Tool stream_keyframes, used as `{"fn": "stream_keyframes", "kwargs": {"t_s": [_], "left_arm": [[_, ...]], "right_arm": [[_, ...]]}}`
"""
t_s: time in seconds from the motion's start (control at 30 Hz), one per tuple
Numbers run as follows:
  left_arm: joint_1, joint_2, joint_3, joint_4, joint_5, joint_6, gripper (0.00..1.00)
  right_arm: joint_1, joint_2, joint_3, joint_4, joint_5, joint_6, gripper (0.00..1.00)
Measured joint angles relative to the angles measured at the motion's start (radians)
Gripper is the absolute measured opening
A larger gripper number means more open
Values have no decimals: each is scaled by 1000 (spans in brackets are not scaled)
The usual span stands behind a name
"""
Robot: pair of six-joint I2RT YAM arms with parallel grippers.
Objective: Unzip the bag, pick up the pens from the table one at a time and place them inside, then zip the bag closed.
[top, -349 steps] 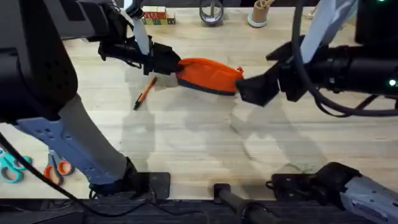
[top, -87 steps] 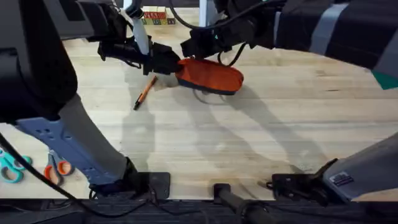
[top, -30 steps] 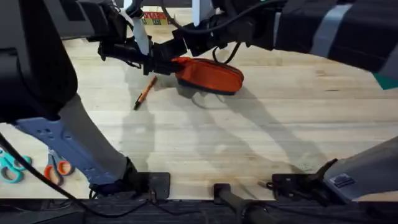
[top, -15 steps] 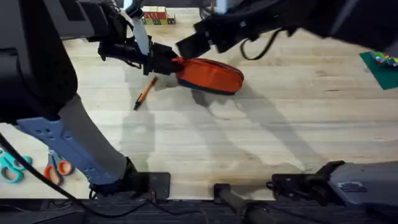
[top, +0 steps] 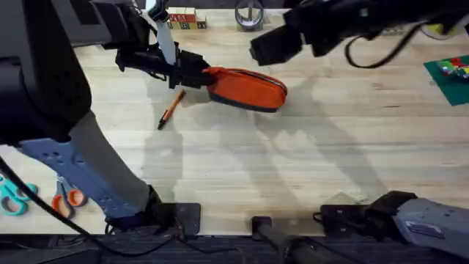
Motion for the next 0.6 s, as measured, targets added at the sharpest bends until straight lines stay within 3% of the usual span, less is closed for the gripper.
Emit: {"fn": "stream_keyframes", "kwargs": {"t_s": [0.1, 0.2, 0.27, 0.37, 0.43, 0.6], "left_arm": [[0, 0, 0, 0, 0, 0, 67], [0, 0, 0, 3, 0, 1, 375], [0, 0, 0, 4, 1, 0, 669], [0, 0, 0, 4, 1, 3, 942], [0, 0, 0, 4, 1, 0, 989], [0, 0, 0, 4, 2, 0, 993]], "right_arm": [[-4, -38, 0, -40, 0, -13, 998], [-4, -67, 0, -85, 0, -18, 997], [-4, -80, 0, -115, 0, -20, 997], [-4, -93, 0, -166, 0, -35, 998], [-4, -98, 0, -193, 0, -41, 998], [-4, -103, 0, -260, 0, -61, 997]]}}
